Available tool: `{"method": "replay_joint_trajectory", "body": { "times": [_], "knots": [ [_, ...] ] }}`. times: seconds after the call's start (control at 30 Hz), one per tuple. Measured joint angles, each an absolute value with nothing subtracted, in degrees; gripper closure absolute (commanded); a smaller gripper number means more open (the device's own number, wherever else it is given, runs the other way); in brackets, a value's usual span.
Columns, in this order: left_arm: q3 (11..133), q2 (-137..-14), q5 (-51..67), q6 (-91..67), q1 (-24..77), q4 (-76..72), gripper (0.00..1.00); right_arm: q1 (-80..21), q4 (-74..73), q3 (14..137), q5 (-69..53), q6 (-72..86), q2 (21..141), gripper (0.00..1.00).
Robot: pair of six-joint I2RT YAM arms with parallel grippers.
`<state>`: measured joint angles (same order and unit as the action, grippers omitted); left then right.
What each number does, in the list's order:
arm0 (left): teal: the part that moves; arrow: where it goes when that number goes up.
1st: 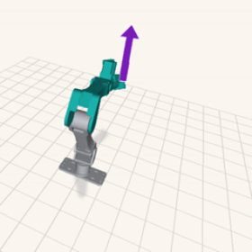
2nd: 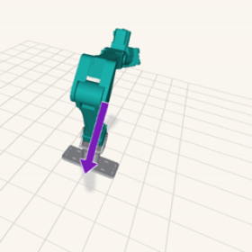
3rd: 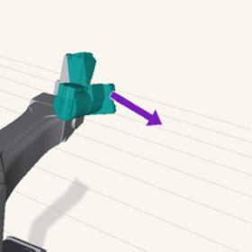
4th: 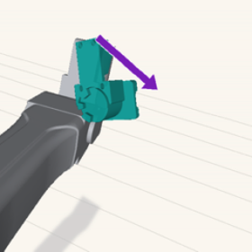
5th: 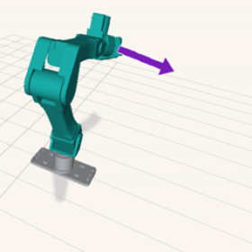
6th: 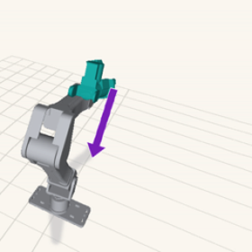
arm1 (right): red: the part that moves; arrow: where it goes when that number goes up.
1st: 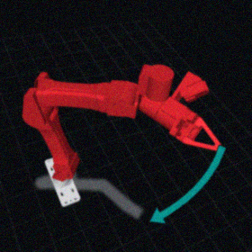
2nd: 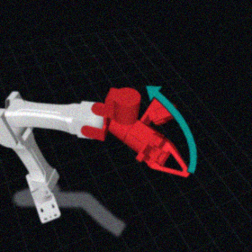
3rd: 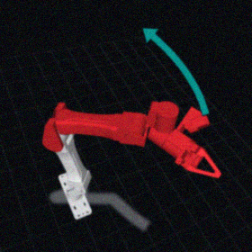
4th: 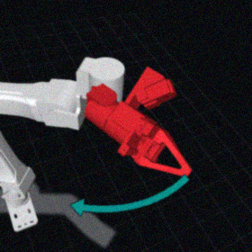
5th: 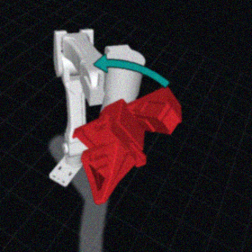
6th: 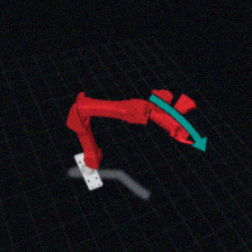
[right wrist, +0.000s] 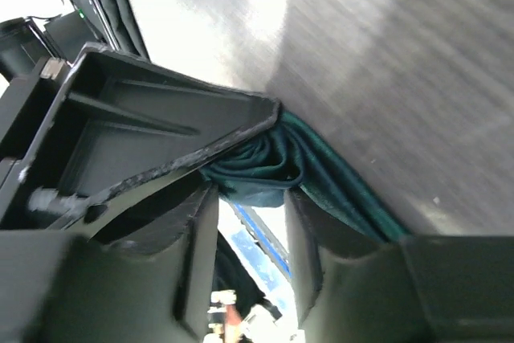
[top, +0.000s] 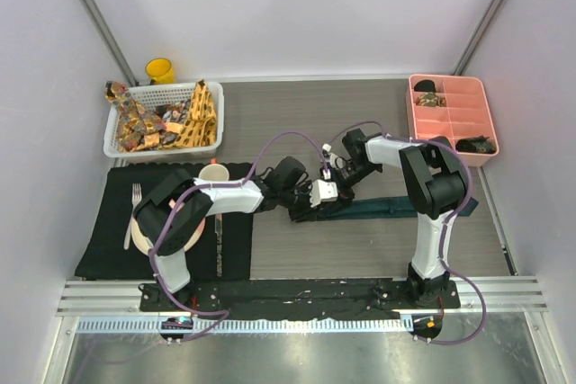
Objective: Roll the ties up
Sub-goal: Roll the tie at the center of the board.
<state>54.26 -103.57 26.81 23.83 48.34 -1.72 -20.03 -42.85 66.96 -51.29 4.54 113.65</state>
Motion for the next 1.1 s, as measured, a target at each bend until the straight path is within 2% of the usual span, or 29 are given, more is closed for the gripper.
{"method": "replay_joint_trajectory", "body": {
  "times": [0.07,0.1,0.17,0.2,0.23,0.33,0.43,0.47,0.87,0.97,1.07,1.1],
  "knots": [
    [54.35,-103.57,26.44,23.55,48.34,-1.52,0.71,-20.03,-42.15,67.0,-51.35,5.45,114.43,0.72],
    [54.37,-103.57,26.33,23.38,48.34,-1.48,0.7,-20.03,-42.13,67.05,-51.68,5.89,114.78,0.86],
    [54.43,-103.57,26.09,23.2,48.38,-1.37,0.63,-20.01,-42.19,67.24,-52.86,6.42,115.42,0.99],
    [54.43,-103.57,26.02,23.2,48.38,-1.34,0.59,-19.92,-42.35,67.31,-53.49,6.87,115.52,0.99],
    [54.43,-103.57,26.0,23.18,48.38,-1.3,0.51,-19.77,-42.48,67.31,-53.71,6.9,115.55,0.99],
    [54.46,-103.57,26.17,23.22,48.29,-1.15,0.36,-19.09,-42.57,67.24,-53.76,6.39,115.79,0.99],
    [54.46,-103.46,27.11,23.03,47.86,-1.08,0.25,-17.5,-43.13,66.63,-54.04,5.41,116.42,0.99],
    [54.43,-103.42,27.44,22.85,47.62,-1.1,0.24,-16.71,-43.48,66.39,-54.15,4.95,116.81,0.99],
    [55.16,-104.62,31.22,20.12,46.7,-6.15,0.25,-12.14,-45.67,66.63,-55.79,-2.98,120.01,0.99],
    [57.65,-106.91,31.79,19.62,47.33,-7.09,0.3,-12.14,-45.89,66.89,-55.81,-3.14,120.11,0.99],
    [59.31,-108.64,32.27,19.27,48.03,-7.46,0.4,-12.14,-45.87,66.92,-55.81,-3.07,120.11,0.99],
    [59.4,-108.92,32.4,19.16,48.12,-7.42,0.48,-12.14,-45.82,66.92,-55.81,-3.01,120.09,0.99]
  ]
}}
